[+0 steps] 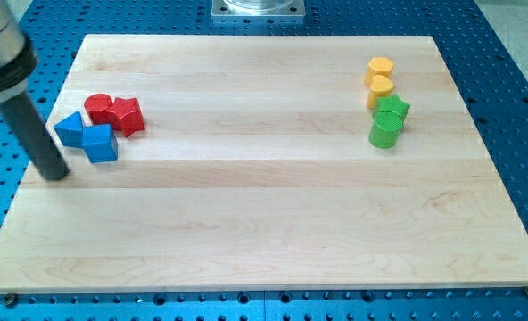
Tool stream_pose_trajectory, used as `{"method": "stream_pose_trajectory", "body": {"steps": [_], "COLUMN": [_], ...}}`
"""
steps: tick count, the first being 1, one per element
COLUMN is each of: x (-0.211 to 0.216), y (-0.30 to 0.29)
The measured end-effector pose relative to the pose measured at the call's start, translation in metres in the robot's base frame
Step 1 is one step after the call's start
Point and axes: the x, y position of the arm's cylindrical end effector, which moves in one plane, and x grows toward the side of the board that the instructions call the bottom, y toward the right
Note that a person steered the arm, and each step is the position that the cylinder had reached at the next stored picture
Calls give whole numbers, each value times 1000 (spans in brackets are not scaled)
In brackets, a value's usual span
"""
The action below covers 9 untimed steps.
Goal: Move the green blocks close to the red star
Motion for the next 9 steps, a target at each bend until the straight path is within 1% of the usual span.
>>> {"method": "stream_pose_trajectory", "body": {"steps": [1, 2, 3, 4, 5, 6, 7, 8, 9], "x": [-4, -31, -41, 23, 75, 71, 15, -52, -96], "y": [21, 52, 59, 99, 224, 364, 452, 480, 531]}}
